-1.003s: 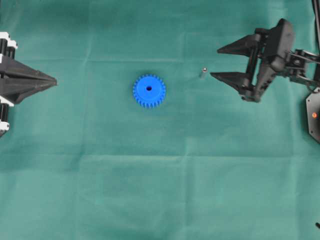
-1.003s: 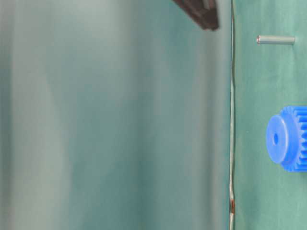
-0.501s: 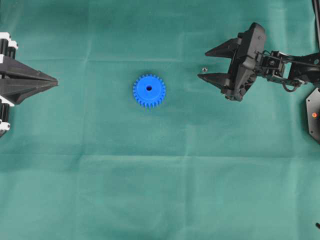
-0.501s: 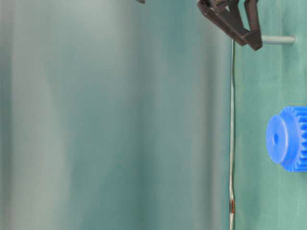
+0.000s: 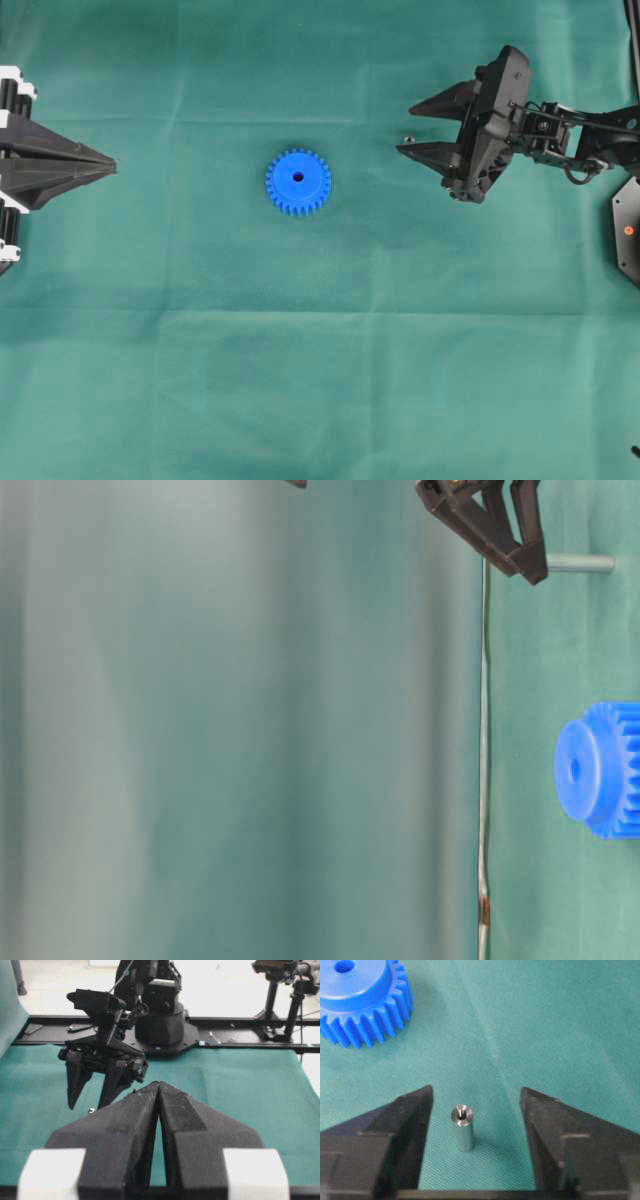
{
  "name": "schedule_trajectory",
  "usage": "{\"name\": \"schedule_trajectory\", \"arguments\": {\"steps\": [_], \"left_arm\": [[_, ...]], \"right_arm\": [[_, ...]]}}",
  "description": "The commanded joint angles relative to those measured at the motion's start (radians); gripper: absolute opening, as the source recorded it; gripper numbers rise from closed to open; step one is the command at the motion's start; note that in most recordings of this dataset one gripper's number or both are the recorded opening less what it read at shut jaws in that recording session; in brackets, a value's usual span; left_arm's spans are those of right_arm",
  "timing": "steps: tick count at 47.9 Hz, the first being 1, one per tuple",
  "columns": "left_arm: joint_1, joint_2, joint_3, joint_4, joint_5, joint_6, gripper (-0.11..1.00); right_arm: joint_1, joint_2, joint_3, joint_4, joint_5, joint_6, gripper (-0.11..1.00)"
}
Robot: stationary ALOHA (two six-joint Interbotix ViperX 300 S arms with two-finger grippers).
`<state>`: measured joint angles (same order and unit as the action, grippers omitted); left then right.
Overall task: Insert the shaft placed at a random location into the center hole of the medium gear at another random location.
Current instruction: 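Lower the open right gripper around the silver shaft and close it, then lift the shaft with the right gripper and carry it toward the blue gear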
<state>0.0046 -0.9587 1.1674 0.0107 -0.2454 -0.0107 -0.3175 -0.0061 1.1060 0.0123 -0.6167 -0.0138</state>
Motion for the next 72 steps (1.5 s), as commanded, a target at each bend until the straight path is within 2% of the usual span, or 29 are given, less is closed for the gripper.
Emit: {"name": "schedule_trajectory", "arguments": {"steps": [1, 8, 10, 33, 51, 72], "left_arm": [[0.002, 0.008, -0.017, 0.003, -0.006, -0.002, 0.0], [0.002, 0.008, -0.017, 0.003, -0.005, -0.002, 0.0], [0.002, 0.008, -0.017, 0.003, -0.005, -0.002, 0.0], [0.002, 0.008, -0.017, 0.003, -0.005, -0.003, 0.0], [0.002, 0.002, -0.017, 0.003, 0.014, -0.003, 0.0], [0.002, 0.003, -0.017, 0.003, 0.014, -0.003, 0.0]], "right_arm": [[-0.003, -0.006, -0.014, 0.003, 0.002, -0.006, 0.57], [-0.005, -0.003, -0.018, 0.0, 0.046, -0.006, 0.2], [-0.003, -0.005, -0.02, 0.0, 0.049, -0.006, 0.13], [0.017, -0.038, -0.046, 0.0, 0.067, 0.006, 0.12], [0.028, -0.216, -0.084, -0.002, 0.242, -0.003, 0.12], [0.038, -0.215, -0.089, -0.002, 0.253, -0.002, 0.12]]}}
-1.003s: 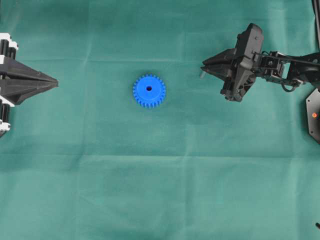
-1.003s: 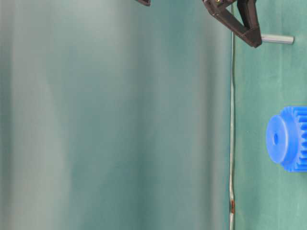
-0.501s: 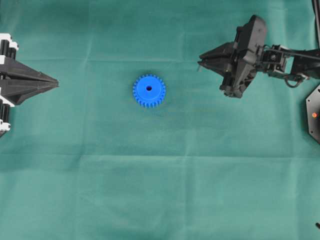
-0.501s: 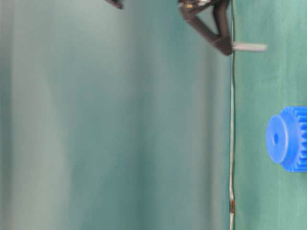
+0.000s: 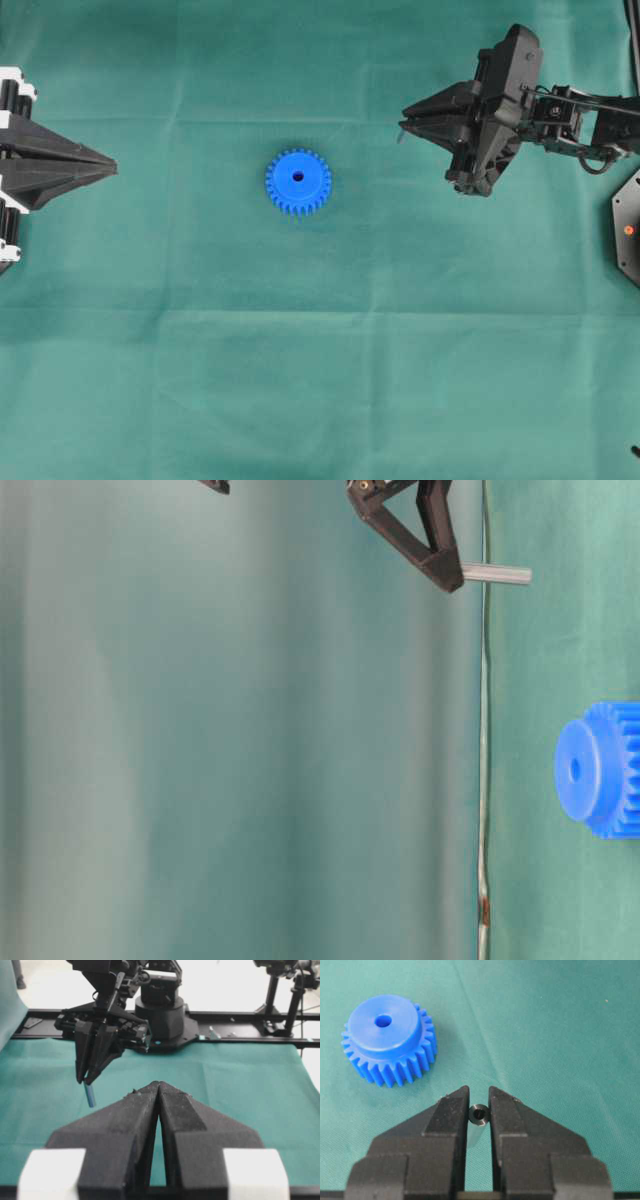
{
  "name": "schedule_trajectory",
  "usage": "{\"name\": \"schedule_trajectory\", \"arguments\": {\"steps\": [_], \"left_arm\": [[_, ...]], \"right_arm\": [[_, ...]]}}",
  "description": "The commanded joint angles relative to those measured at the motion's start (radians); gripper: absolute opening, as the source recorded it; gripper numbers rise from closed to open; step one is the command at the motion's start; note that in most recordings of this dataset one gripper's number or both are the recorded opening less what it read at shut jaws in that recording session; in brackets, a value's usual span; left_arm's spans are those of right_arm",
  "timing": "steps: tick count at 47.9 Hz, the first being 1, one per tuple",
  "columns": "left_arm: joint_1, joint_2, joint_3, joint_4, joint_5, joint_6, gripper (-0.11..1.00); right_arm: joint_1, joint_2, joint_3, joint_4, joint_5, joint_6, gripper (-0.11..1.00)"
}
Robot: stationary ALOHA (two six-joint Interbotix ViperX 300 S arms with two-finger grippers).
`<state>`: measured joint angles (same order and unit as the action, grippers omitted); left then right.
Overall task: Insert the shaft placed at a random location into the center hole of the medium gear at another random location.
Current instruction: 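Lift the shaft with the right gripper and carry it toward the blue gear, then position the held shaft upright above the blue gear's center hole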
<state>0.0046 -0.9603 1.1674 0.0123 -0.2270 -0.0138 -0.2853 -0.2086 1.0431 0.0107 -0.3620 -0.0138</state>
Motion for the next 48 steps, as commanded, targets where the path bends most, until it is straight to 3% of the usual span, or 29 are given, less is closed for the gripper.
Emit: {"name": "schedule_trajectory", "arguments": {"steps": [1, 21, 34, 48], "left_arm": [[0.002, 0.006, -0.017, 0.002, -0.005, 0.0, 0.0], [0.002, 0.009, -0.017, 0.002, -0.005, -0.002, 0.0], [0.003, 0.009, -0.017, 0.002, -0.005, -0.002, 0.0], [0.002, 0.009, -0.017, 0.002, -0.005, 0.0, 0.0]], "right_arm": [[0.008, -0.009, -0.029, 0.0, -0.003, -0.002, 0.12], [0.086, 0.137, -0.198, 0.002, 0.017, 0.0, 0.12], [0.097, 0.239, -0.324, 0.0, 0.046, -0.002, 0.12], [0.112, 0.287, -0.39, 0.0, 0.046, -0.003, 0.12]]}}
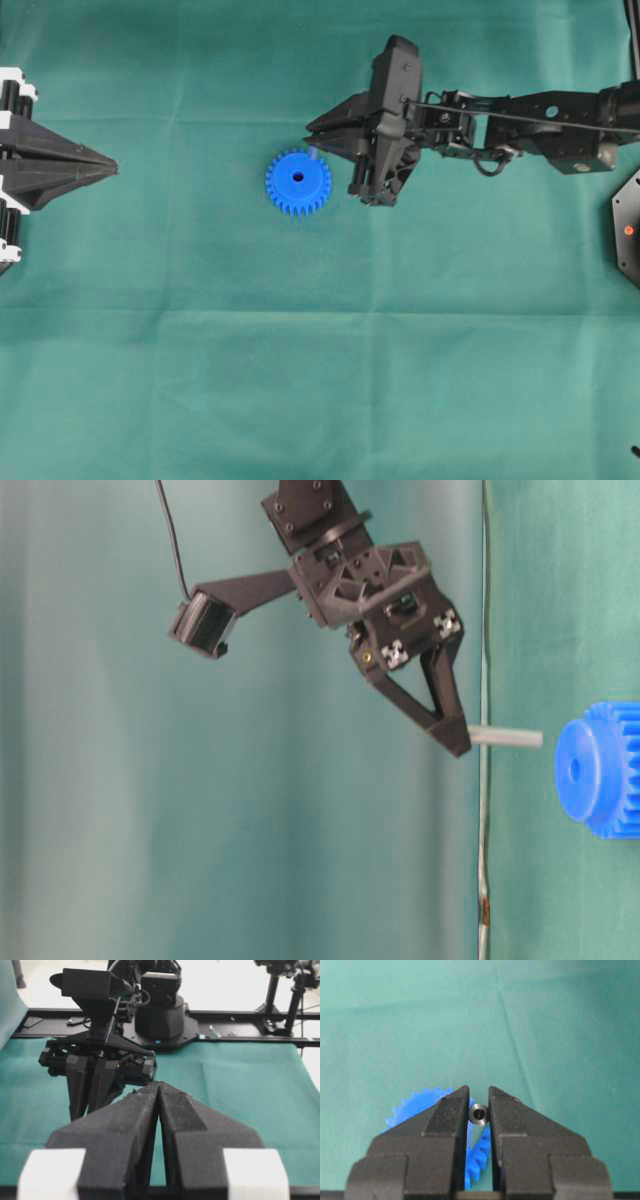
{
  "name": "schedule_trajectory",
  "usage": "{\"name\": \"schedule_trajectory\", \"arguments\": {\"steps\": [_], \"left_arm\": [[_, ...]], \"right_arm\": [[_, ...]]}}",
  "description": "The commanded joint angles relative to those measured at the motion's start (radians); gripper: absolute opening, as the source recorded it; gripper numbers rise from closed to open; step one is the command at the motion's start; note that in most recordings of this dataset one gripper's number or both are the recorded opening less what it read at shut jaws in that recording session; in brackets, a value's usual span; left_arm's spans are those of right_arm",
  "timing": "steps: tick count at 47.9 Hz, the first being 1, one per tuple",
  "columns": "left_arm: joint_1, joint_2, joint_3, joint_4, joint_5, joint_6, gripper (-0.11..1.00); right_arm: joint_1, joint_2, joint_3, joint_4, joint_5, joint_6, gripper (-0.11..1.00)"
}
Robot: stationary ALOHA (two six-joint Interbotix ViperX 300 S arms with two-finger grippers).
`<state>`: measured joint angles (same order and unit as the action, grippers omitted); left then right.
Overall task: Insert the shaft placed at a random location into the center hole of the medium gear at another random location.
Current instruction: 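Position the held shaft upright above the blue gear's center hole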
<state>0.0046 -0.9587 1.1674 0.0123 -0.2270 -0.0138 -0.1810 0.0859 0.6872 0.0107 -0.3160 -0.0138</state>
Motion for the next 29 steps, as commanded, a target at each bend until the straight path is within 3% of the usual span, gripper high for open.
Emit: {"name": "schedule_trajectory", "arguments": {"steps": [1, 29], "left_arm": [[0.003, 0.008, -0.017, 0.002, -0.005, 0.0, 0.0], [0.003, 0.008, -0.017, 0.002, -0.005, 0.0, 0.0]], "right_arm": [[0.009, -0.006, -0.035, 0.0, 0.0, -0.003, 0.12], [0.026, 0.032, -0.058, 0.002, -0.002, -0.002, 0.12]]}}
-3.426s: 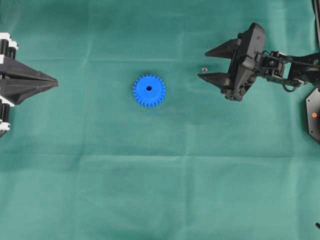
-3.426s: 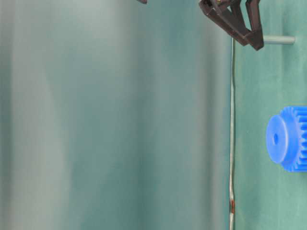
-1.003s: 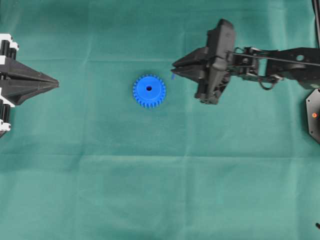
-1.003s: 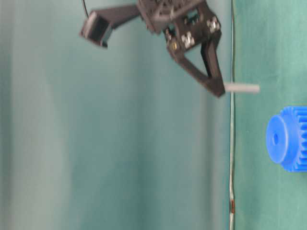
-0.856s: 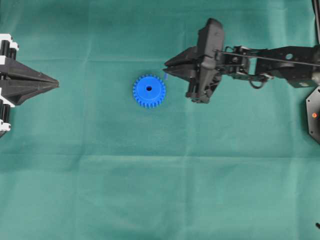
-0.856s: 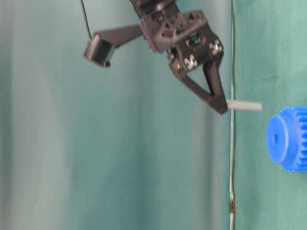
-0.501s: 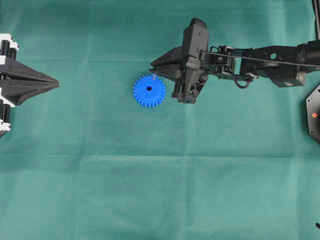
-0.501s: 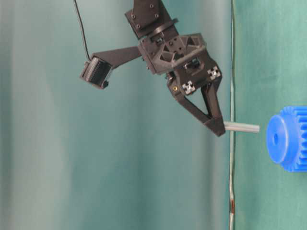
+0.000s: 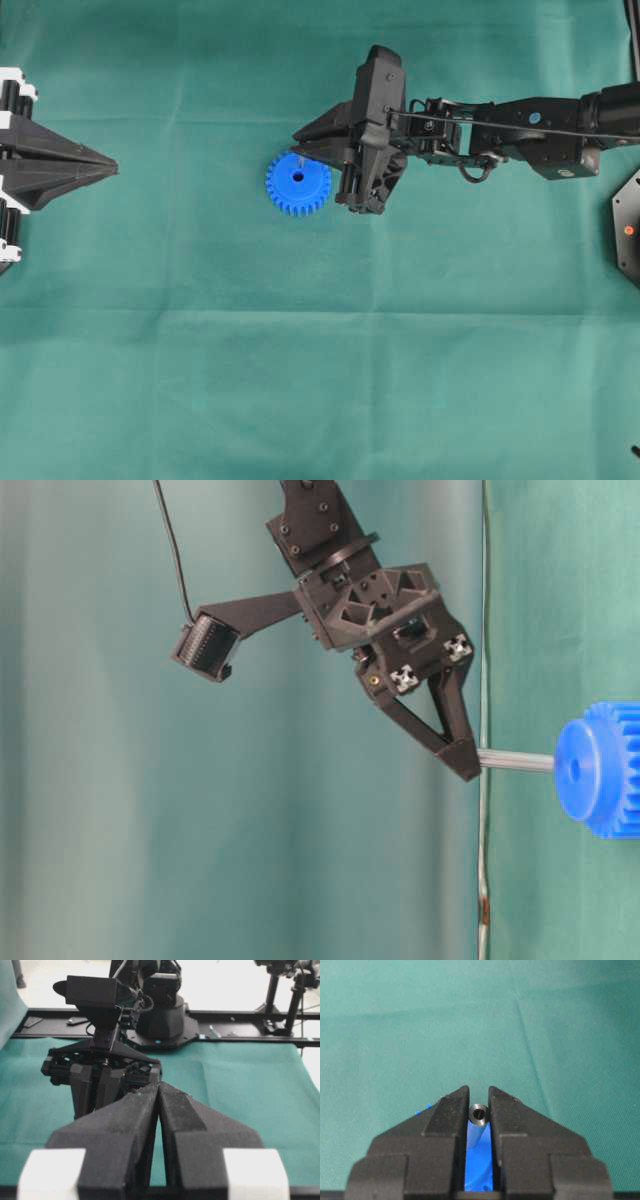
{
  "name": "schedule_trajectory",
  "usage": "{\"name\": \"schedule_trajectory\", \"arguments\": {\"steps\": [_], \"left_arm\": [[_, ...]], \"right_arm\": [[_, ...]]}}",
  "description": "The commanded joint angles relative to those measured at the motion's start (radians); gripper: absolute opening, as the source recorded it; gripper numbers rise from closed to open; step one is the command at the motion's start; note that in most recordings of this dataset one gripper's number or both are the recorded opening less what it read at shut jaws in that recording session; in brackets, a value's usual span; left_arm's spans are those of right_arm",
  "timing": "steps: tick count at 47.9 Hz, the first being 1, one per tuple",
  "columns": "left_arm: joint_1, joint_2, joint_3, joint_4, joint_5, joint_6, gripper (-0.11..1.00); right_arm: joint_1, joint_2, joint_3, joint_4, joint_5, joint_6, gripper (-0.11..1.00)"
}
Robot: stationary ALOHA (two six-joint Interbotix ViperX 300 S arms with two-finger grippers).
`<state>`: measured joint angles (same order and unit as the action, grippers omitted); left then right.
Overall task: Insert the shaft placed at a random location into the center hole of the medium gear at another random location.
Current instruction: 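Position the held shaft upright above the blue gear's center hole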
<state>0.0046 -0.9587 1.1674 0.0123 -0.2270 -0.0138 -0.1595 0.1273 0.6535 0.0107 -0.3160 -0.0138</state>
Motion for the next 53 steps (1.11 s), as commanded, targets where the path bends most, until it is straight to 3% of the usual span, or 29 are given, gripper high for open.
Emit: {"name": "schedule_trajectory", "arguments": {"steps": [1, 53], "left_arm": [[0.002, 0.008, -0.017, 0.002, -0.005, 0.0, 0.0], [0.002, 0.008, -0.017, 0.002, 0.0, 0.0, 0.0]], "right_arm": [[0.005, -0.008, -0.025, 0.002, -0.003, -0.002, 0.12], [0.017, -0.052, -0.044, 0.0, 0.04, -0.005, 0.12]]}}
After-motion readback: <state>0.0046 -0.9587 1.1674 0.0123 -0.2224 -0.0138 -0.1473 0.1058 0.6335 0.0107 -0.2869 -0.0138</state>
